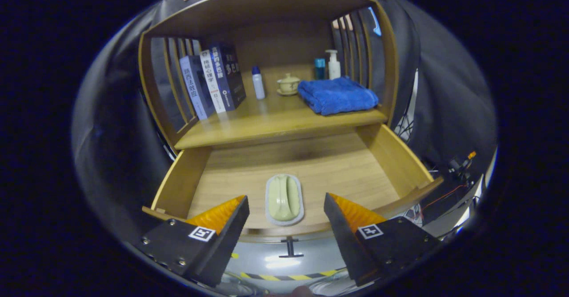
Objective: Pull open the drawer, take out the items inside it, and place them on the countertop above the cabinet.
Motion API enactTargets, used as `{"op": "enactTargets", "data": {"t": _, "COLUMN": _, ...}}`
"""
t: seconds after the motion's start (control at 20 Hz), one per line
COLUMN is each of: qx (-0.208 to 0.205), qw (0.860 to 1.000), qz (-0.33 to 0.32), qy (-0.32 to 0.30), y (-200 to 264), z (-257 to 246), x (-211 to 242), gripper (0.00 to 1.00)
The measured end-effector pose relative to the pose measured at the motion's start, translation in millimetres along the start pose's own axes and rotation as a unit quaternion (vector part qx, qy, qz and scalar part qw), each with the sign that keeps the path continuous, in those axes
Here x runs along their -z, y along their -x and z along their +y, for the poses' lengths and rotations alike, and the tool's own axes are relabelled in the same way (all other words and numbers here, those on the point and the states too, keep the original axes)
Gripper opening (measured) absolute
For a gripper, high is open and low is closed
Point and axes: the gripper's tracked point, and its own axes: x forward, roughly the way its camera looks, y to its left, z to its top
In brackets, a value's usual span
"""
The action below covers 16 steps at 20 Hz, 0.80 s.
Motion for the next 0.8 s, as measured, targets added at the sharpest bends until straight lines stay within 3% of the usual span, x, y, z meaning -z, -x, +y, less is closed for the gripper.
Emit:
{"op": "enactTargets", "data": {"t": 0.3, "qx": -0.013, "qw": 0.992, "qz": 0.122, "qy": -0.012, "y": -60, "z": 12, "x": 16, "gripper": 1.00}}
{"op": "enactTargets", "data": {"t": 0.55, "qx": 0.002, "qw": 0.991, "qz": 0.136, "qy": -0.013, "y": -87, "z": 10, "x": 15, "gripper": 0.83}}
{"op": "enactTargets", "data": {"t": 0.75, "qx": 0.001, "qw": 0.986, "qz": 0.165, "qy": -0.003, "y": -100, "z": 9, "x": 32, "gripper": 0.21}}
{"op": "enactTargets", "data": {"t": 0.8, "qx": 0.001, "qw": 0.986, "qz": 0.168, "qy": 0.005, "y": -102, "z": 6, "x": 35, "gripper": 0.21}}
